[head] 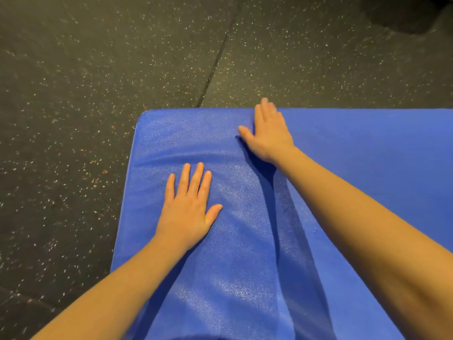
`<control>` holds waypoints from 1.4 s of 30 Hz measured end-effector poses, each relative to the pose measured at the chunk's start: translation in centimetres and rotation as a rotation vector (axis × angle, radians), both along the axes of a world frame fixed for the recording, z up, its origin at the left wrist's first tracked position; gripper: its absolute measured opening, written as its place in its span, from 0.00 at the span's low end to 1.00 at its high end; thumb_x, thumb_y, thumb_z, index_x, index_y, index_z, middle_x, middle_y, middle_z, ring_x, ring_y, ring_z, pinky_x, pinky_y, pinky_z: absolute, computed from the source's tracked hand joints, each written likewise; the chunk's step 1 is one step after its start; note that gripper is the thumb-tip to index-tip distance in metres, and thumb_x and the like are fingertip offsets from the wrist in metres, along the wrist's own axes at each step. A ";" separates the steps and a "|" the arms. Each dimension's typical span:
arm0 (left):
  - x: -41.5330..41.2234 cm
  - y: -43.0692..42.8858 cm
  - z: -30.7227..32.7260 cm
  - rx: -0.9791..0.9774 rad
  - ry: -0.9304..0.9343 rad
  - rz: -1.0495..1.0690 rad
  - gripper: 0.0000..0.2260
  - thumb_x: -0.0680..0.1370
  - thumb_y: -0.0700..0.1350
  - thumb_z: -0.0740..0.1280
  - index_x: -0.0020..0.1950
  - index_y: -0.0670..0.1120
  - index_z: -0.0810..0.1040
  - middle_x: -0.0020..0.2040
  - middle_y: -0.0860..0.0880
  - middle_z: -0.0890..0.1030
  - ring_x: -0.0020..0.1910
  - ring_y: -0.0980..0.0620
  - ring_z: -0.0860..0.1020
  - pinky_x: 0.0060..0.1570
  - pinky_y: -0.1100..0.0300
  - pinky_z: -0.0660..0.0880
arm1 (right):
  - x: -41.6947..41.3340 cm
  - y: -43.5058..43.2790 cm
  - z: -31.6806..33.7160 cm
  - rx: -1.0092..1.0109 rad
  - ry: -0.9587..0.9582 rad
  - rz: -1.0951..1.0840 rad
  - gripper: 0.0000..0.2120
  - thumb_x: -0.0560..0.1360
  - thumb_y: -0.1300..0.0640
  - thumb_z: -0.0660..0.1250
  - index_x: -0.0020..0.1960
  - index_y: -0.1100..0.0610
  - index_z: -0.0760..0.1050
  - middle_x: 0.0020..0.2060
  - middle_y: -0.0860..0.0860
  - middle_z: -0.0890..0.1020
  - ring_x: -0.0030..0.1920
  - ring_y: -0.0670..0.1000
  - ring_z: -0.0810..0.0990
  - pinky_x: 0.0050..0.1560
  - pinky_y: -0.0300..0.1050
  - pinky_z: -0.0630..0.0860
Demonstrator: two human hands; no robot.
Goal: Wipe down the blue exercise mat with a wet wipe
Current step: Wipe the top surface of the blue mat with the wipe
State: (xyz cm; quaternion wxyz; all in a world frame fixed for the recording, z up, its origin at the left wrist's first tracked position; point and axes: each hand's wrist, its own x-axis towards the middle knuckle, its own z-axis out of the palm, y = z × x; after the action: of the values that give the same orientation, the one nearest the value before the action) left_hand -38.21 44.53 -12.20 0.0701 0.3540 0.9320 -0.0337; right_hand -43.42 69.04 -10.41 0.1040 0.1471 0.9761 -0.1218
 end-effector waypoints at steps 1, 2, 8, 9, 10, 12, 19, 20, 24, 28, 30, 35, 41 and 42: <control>0.0 0.1 0.1 -0.003 -0.002 0.004 0.33 0.78 0.61 0.49 0.73 0.40 0.67 0.75 0.41 0.65 0.73 0.37 0.62 0.69 0.36 0.59 | 0.3 -0.2 -0.2 0.022 0.001 0.104 0.37 0.81 0.40 0.52 0.78 0.63 0.46 0.78 0.57 0.44 0.78 0.56 0.44 0.76 0.51 0.43; 0.0 0.1 0.2 -0.005 -0.009 0.009 0.33 0.78 0.61 0.49 0.73 0.40 0.67 0.74 0.41 0.65 0.73 0.37 0.63 0.68 0.36 0.61 | 0.7 0.4 0.0 0.051 -0.006 0.195 0.37 0.80 0.39 0.52 0.78 0.63 0.46 0.78 0.57 0.44 0.78 0.56 0.44 0.76 0.51 0.43; 0.0 0.1 0.2 -0.003 -0.024 0.008 0.33 0.78 0.61 0.49 0.73 0.39 0.67 0.74 0.40 0.66 0.73 0.36 0.63 0.67 0.36 0.63 | 0.9 3.7 0.4 0.013 -0.055 0.011 0.36 0.81 0.40 0.52 0.78 0.63 0.48 0.78 0.57 0.45 0.77 0.57 0.46 0.76 0.52 0.46; 0.0 0.1 0.2 -0.006 -0.022 0.008 0.33 0.78 0.61 0.49 0.73 0.39 0.68 0.74 0.40 0.66 0.73 0.36 0.63 0.68 0.36 0.62 | 1.0 2.9 0.2 -0.020 -0.032 0.001 0.36 0.81 0.40 0.53 0.78 0.63 0.48 0.78 0.57 0.45 0.77 0.57 0.45 0.76 0.51 0.46; 0.0 0.1 0.2 -0.008 -0.017 0.008 0.33 0.78 0.60 0.49 0.73 0.39 0.68 0.74 0.40 0.66 0.73 0.36 0.64 0.67 0.36 0.61 | 1.4 2.5 0.1 -0.053 -0.015 0.005 0.37 0.80 0.40 0.54 0.78 0.63 0.48 0.78 0.57 0.46 0.78 0.56 0.45 0.76 0.51 0.45; 0.0 0.1 0.2 -0.006 -0.016 0.007 0.33 0.77 0.60 0.49 0.72 0.39 0.68 0.74 0.40 0.66 0.73 0.36 0.64 0.67 0.36 0.61 | 2.9 3.0 0.1 -0.071 0.005 0.055 0.36 0.80 0.41 0.55 0.78 0.63 0.49 0.78 0.57 0.46 0.78 0.56 0.46 0.76 0.50 0.46; 0.0 0.1 0.1 -0.020 -0.002 -0.003 0.33 0.78 0.61 0.49 0.73 0.39 0.67 0.74 0.40 0.66 0.73 0.36 0.63 0.68 0.38 0.58 | 1.3 4.5 -0.1 0.005 -0.044 -0.053 0.37 0.81 0.40 0.52 0.78 0.64 0.45 0.78 0.58 0.44 0.78 0.57 0.44 0.76 0.51 0.45; 0.0 0.1 0.2 -0.023 -0.005 -0.002 0.33 0.78 0.61 0.49 0.73 0.39 0.68 0.74 0.40 0.66 0.73 0.36 0.64 0.68 0.37 0.60 | 0.9 4.3 0.1 -0.013 -0.042 -0.077 0.37 0.81 0.40 0.51 0.78 0.64 0.44 0.78 0.59 0.43 0.78 0.56 0.43 0.76 0.50 0.44; 0.1 0.2 0.5 -0.022 -0.026 0.016 0.33 0.78 0.60 0.49 0.72 0.39 0.68 0.74 0.40 0.66 0.72 0.36 0.64 0.66 0.36 0.65 | 5.2 3.6 -0.3 -0.061 0.051 0.007 0.35 0.81 0.43 0.54 0.78 0.63 0.47 0.78 0.58 0.45 0.78 0.56 0.45 0.76 0.49 0.44; 0.1 0.2 0.4 -0.025 -0.014 0.015 0.33 0.78 0.61 0.49 0.73 0.39 0.68 0.74 0.40 0.66 0.73 0.36 0.63 0.67 0.36 0.63 | 6.7 4.8 -0.8 0.080 0.038 0.079 0.33 0.80 0.39 0.49 0.78 0.56 0.52 0.78 0.58 0.47 0.77 0.58 0.46 0.76 0.54 0.44; 0.1 0.2 0.4 -0.026 -0.016 0.014 0.33 0.78 0.60 0.49 0.73 0.39 0.68 0.74 0.40 0.66 0.73 0.36 0.63 0.67 0.36 0.63 | 6.4 4.4 -0.6 0.091 0.014 -0.029 0.30 0.81 0.40 0.50 0.78 0.52 0.53 0.78 0.59 0.45 0.77 0.58 0.44 0.75 0.55 0.41; 0.2 0.3 0.5 -0.038 -0.018 0.023 0.33 0.78 0.60 0.49 0.72 0.39 0.68 0.74 0.39 0.66 0.72 0.36 0.64 0.66 0.35 0.65 | 8.3 2.6 -1.5 0.049 0.054 -0.032 0.34 0.80 0.39 0.53 0.79 0.55 0.49 0.78 0.58 0.44 0.78 0.57 0.44 0.75 0.54 0.41; 0.3 0.4 0.4 -0.040 -0.026 0.035 0.32 0.78 0.60 0.50 0.72 0.38 0.68 0.73 0.39 0.66 0.72 0.36 0.65 0.65 0.35 0.65 | 5.6 4.8 -0.9 0.040 0.039 -0.230 0.34 0.81 0.41 0.51 0.78 0.60 0.48 0.78 0.58 0.45 0.78 0.56 0.45 0.76 0.54 0.43; 0.3 0.4 0.4 -0.039 -0.028 0.038 0.32 0.78 0.60 0.50 0.72 0.38 0.68 0.73 0.39 0.66 0.72 0.36 0.65 0.65 0.35 0.65 | 5.7 4.5 -0.8 0.024 0.047 -0.198 0.34 0.81 0.41 0.52 0.78 0.60 0.48 0.78 0.58 0.46 0.78 0.56 0.45 0.76 0.54 0.43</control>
State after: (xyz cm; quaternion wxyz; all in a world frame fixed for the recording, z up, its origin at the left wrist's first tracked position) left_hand -37.88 44.88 -11.81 0.0910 0.3350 0.9367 -0.0457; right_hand -37.77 73.56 -11.25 0.0667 0.2414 0.9603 -0.1230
